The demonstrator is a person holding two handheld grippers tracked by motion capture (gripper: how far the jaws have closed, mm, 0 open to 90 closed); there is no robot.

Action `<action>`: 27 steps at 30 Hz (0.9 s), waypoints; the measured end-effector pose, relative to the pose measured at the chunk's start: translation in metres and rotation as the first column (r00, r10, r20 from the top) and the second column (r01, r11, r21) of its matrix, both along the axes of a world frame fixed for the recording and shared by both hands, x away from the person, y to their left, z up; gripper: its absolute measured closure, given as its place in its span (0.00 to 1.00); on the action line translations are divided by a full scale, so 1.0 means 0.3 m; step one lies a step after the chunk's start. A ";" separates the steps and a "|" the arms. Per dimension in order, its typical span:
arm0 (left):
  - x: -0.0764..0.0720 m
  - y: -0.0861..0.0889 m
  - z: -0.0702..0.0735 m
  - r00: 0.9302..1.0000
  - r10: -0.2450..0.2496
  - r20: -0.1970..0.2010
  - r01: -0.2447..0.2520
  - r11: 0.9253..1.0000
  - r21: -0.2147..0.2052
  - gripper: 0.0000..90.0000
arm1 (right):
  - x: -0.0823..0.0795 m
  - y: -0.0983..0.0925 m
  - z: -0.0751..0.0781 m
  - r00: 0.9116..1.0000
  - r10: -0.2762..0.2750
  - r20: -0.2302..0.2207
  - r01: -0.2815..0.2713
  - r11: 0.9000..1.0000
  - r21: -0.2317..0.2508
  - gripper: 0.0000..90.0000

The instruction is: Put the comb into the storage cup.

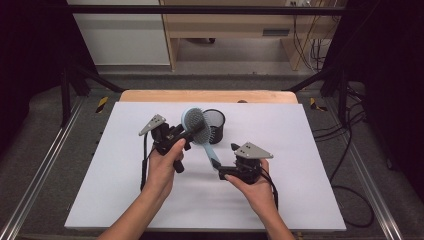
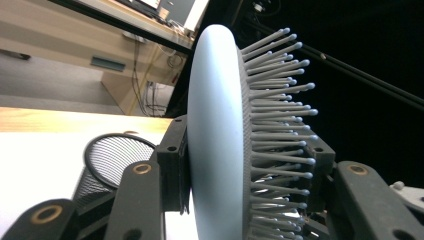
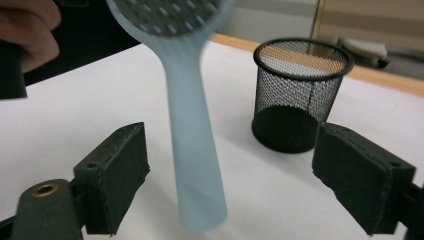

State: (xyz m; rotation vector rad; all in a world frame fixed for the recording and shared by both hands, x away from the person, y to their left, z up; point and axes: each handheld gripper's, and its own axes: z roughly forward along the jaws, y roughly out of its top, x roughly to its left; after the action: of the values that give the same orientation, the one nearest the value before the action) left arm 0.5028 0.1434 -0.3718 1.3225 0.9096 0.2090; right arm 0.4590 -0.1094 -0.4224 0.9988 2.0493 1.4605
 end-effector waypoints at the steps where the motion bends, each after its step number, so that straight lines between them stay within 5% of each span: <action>1: -0.001 0.010 0.007 1.000 0.006 0.007 -0.006 1.000 -0.002 0.57 | 0.002 -0.009 -0.001 1.000 0.000 -0.013 0.000 1.000 0.010 0.15; 5: -0.009 0.042 0.031 0.998 0.045 0.033 -0.045 0.999 -0.002 0.57 | 0.008 -0.031 -0.002 1.000 0.000 -0.026 0.001 0.999 0.036 0.11; 14: -0.019 0.124 0.079 0.994 0.101 0.049 -0.099 0.994 -0.044 0.57 | 0.001 -0.095 -0.020 0.998 -0.007 -0.062 0.003 0.998 -0.060 0.09; 21: -0.011 0.131 0.083 0.994 0.096 0.047 -0.094 0.994 -0.051 0.57 | -0.044 -0.210 -0.037 0.992 -0.122 0.001 0.122 0.989 -0.087 0.06; 24: -0.007 0.124 0.089 0.994 0.091 0.054 -0.089 0.995 -0.053 0.57 | -0.051 -0.261 -0.064 0.985 -0.174 0.008 0.174 0.984 -0.034 0.05; 27: -0.001 0.113 0.097 0.995 0.089 0.050 -0.086 0.995 -0.049 0.57 | -0.057 -0.305 -0.082 0.969 -0.245 0.024 0.244 0.969 0.031 0.06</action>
State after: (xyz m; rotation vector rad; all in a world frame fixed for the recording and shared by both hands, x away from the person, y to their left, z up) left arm 0.5025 0.1774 -0.3427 1.2299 0.9235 0.2877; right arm 0.4417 -0.2010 -0.4469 1.1888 1.8158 1.3689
